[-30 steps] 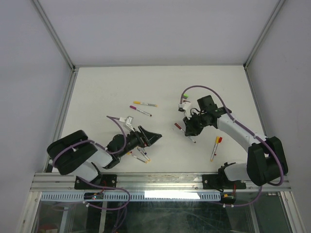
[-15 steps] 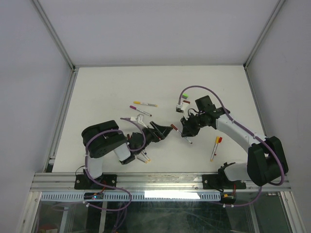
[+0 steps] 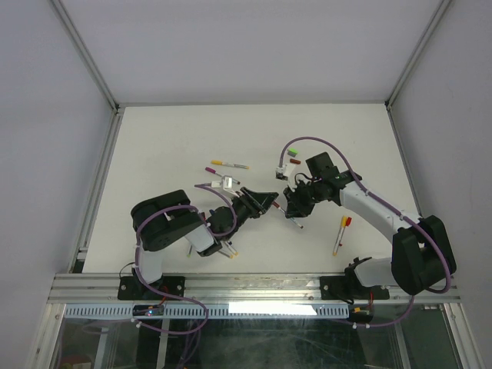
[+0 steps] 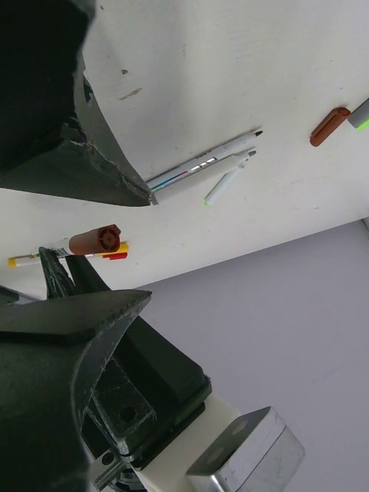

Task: Open the pen caps
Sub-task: Open the pen cap from the pen.

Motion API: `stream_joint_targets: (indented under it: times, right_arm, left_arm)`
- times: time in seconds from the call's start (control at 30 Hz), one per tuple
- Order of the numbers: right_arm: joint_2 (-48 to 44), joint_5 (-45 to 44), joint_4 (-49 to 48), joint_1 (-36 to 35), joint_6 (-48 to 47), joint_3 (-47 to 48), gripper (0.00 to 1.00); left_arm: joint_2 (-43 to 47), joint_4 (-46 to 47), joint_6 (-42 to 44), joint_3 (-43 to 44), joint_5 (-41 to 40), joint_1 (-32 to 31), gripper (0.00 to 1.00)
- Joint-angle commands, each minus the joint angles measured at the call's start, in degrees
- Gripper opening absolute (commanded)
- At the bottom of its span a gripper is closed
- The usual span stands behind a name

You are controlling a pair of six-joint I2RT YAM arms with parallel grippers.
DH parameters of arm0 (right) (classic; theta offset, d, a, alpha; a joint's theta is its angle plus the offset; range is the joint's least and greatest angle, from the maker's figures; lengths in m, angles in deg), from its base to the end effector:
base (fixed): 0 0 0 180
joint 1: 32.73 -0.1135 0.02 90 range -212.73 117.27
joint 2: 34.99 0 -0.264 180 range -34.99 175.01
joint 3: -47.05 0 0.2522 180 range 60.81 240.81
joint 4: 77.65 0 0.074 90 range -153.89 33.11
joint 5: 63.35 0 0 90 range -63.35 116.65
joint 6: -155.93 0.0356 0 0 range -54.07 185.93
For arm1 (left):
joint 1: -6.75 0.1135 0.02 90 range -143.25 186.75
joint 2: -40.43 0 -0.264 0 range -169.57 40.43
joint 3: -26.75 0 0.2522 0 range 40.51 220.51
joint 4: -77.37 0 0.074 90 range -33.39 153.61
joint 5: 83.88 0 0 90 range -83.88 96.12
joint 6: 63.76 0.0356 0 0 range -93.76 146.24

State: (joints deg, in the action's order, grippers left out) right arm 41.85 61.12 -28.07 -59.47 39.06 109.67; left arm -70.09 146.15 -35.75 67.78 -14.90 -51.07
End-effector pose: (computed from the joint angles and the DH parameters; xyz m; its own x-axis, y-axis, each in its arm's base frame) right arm 0.2142 0.1305 0.2159 -0.4463 -0.6421 -0.6234 -0.8921 0.3740 0.2535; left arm 0.1749 -0.2540 0.1232 -0.5320 -0.7020 -0.4735 0.2755 0.3853 -0.8807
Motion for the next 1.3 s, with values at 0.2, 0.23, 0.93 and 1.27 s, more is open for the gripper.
stream_joint_targets:
  times: [0.2,0.23,0.93,1.27]
  right_arm:
    - [-0.1,-1.6,-2.5,-0.8,0.6,1.1,0.00]
    - [0.0,-1.7,-2.5,-0.8,0.6,1.0,0.00]
    - [-1.1,2.4,-0.1,-1.0,-0.8,1.7,0.24]
    - [-4.2,6.8,1.2,0.4,-2.5,1.5,0.53]
  left_arm:
    - [-1.0,5.8,-3.5,1.5,0.2,-2.0,0.38]
    - [-1.2,5.7,-3.7,1.6,0.2,-2.2,0.38]
    - [-1.0,14.6,1.6,-0.9,2.5,-2.8,0.00]
    - [1.1,17.2,5.5,-2.7,4.0,-2.8,0.00]
